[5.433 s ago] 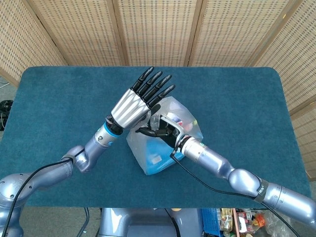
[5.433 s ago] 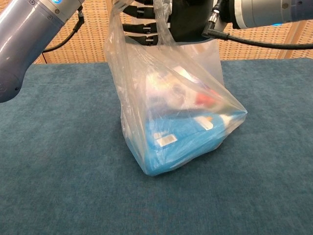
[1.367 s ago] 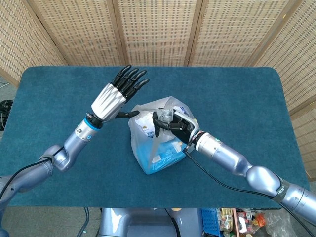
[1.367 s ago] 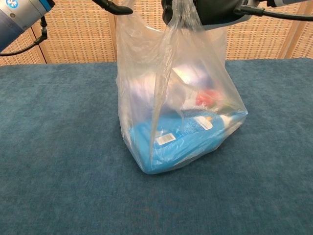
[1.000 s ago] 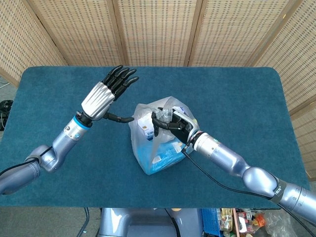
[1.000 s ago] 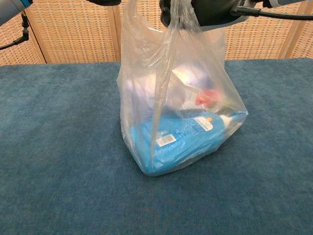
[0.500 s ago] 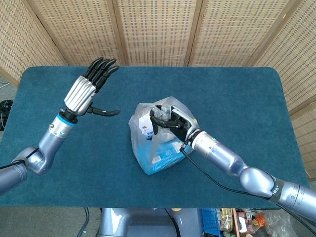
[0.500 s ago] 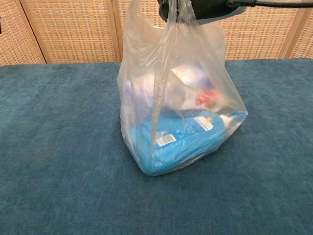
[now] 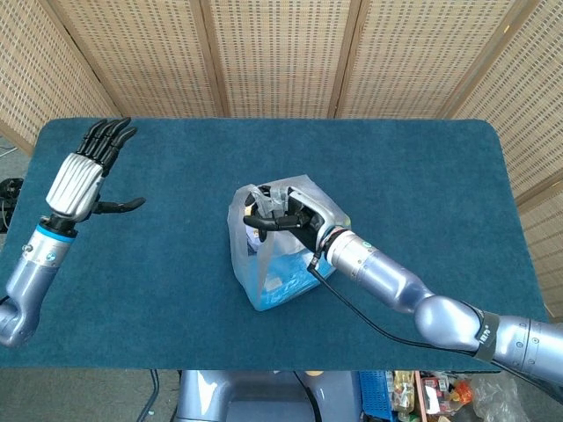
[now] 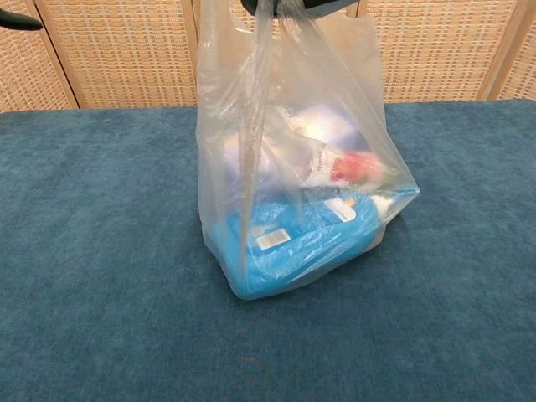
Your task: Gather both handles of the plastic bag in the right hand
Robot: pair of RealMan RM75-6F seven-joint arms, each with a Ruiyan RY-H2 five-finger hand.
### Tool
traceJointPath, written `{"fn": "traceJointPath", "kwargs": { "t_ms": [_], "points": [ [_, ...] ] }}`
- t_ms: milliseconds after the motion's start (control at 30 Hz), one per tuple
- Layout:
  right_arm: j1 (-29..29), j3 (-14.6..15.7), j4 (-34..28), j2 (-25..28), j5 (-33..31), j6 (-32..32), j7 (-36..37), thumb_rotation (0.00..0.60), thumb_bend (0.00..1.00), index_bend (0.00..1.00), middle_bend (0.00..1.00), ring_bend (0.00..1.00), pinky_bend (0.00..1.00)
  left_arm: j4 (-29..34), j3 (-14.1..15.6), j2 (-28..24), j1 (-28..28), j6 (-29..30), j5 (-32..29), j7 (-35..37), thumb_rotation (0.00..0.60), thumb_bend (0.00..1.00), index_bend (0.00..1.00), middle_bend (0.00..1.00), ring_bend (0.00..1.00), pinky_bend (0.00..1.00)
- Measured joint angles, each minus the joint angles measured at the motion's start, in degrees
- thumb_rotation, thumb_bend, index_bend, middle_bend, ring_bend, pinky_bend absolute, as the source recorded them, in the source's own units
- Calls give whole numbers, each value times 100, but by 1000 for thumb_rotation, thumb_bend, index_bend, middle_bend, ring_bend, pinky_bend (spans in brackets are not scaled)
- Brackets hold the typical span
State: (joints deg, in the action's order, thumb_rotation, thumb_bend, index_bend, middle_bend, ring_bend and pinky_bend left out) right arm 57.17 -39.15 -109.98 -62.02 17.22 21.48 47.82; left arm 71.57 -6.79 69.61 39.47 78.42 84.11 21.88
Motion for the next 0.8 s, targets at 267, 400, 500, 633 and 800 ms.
{"fn": "traceJointPath", "kwargs": {
  "t_ms": [267, 400, 500, 633, 800],
  "points": [
    [254, 121, 12, -133, -23, 219, -109, 600, 144, 624, 679, 765, 616, 933, 155, -458, -933, 40, -688, -436, 600, 0, 0, 0, 0, 0],
    [295, 155, 89, -156, 86, 154, -199, 600, 444, 648, 678, 769, 618, 1077, 192, -519, -1341, 203, -904, -442, 600, 0, 0, 0, 0, 0],
    [324, 207, 187, -164, 206, 108, -302, 600, 734, 681, 688, 778, 619, 1104, 198, -534, -1621, 321, -1076, -438, 600, 0, 0, 0, 0, 0],
    [367, 341, 300, -178, 397, 134, -508, 600, 967, 726, 723, 797, 629, 1127, 170, -517, -1927, 442, -1243, -402, 600, 0, 0, 0, 0, 0],
    [453, 533, 450, -247, 471, 291, -681, 600, 1000, 802, 765, 834, 712, 1129, 123, -383, -2183, 518, -1357, -331, 600, 0, 0, 0, 0, 0]
  ]
}}
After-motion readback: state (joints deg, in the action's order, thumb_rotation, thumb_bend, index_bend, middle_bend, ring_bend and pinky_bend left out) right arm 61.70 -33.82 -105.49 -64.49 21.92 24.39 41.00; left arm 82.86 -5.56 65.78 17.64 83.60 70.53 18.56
